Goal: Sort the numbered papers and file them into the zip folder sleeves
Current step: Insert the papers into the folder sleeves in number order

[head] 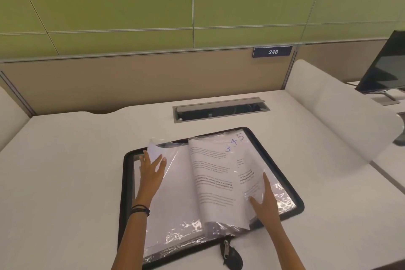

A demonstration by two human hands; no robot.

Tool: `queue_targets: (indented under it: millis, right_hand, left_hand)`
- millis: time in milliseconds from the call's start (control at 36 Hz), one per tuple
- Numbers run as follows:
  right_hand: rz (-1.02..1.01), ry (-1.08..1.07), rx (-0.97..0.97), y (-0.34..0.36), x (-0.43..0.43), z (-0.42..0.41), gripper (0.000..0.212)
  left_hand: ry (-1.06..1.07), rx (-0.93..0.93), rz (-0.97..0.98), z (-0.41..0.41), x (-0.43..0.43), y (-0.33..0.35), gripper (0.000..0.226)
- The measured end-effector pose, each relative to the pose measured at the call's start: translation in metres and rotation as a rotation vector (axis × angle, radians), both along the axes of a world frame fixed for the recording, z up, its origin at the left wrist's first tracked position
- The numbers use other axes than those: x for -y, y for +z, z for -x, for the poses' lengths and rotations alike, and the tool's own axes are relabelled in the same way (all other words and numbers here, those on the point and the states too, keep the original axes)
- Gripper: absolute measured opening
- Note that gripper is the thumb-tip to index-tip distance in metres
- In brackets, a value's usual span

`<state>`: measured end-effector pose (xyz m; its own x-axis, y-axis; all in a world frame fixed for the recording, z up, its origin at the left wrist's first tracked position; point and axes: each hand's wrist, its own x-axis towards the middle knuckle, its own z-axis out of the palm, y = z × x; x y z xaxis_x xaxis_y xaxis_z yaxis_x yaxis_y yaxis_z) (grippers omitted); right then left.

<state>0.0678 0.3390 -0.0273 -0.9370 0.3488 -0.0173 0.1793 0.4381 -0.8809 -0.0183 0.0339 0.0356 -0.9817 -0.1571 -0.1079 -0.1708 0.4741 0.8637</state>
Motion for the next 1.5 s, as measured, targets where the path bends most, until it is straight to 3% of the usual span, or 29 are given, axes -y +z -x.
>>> queue_targets:
  millis: [167, 278, 417, 528, 694, 806, 861, 917, 944, 972, 1028, 1083, 1194, 1306, 1500]
  right_hand:
    - [0.135, 0.078, 0.003, 0.013, 0.014, 0.005, 0.077]
    - [0.170, 0.153, -0.043, 0.017, 0.021, 0.003, 0.074]
    - [0.259, 0.302, -0.074, 0.033, 0.033, 0.000, 0.071]
    - [0.330, 0.397, -0.063, 0.049, 0.045, -0.003, 0.070]
    - [0.352, 0.450, -0.043, 0.054, 0.060, -0.002, 0.074]
    - [0.392, 0.583, 0.023, 0.061, 0.069, -0.004, 0.070]
    - [0.377, 0.684, 0.064, 0.065, 0.073, -0.004, 0.066]
    - [0.372, 0.741, 0.104, 0.067, 0.075, -0.004, 0.053]
    - [0.370, 0.739, 0.112, 0.064, 0.075, -0.004, 0.049]
    - [0.355, 0.713, 0.111, 0.063, 0.074, -0.004, 0.050]
    - [0.266, 0.577, 0.081, 0.053, 0.068, -0.001, 0.050]
    - [0.102, 0.387, 0.008, 0.038, 0.055, 0.002, 0.055]
    - [-0.145, 0.101, 0.070, 0.006, 0.021, 0.007, 0.046]
    - [-0.324, -0.078, 0.159, -0.009, -0.009, 0.005, 0.063]
    - [-0.186, -0.097, 0.169, -0.017, -0.022, 0.005, 0.092]
  left_hand:
    - [-0.082, -0.044, 0.100, 0.001, -0.004, -0.006, 0.055]
    - [-0.149, -0.057, 0.003, -0.005, -0.016, 0.006, 0.046]
    - [-0.214, 0.089, -0.199, -0.014, -0.027, 0.024, 0.041]
    - [-0.260, 0.072, -0.264, -0.019, -0.033, 0.029, 0.020]
    - [-0.228, 0.042, -0.298, -0.021, -0.035, 0.033, 0.044]
    - [-0.196, 0.012, -0.370, -0.017, -0.031, 0.035, 0.034]
    - [-0.177, -0.018, -0.427, -0.017, -0.025, 0.037, 0.053]
    - [-0.140, -0.024, -0.471, -0.013, -0.018, 0.036, 0.103]
    - [-0.125, -0.010, -0.447, -0.011, -0.015, 0.035, 0.114]
    - [-0.106, 0.014, -0.415, -0.011, -0.013, 0.038, 0.108]
    - [-0.068, 0.035, -0.385, -0.011, -0.009, 0.037, 0.072]
    - [-0.041, 0.032, -0.356, -0.010, -0.004, 0.034, 0.056]
    - [0.009, -0.015, -0.251, -0.008, 0.004, 0.033, 0.057]
    - [0.071, -0.116, -0.202, -0.006, 0.014, 0.030, 0.055]
    - [0.078, -0.223, -0.099, -0.004, 0.003, 0.032, 0.045]
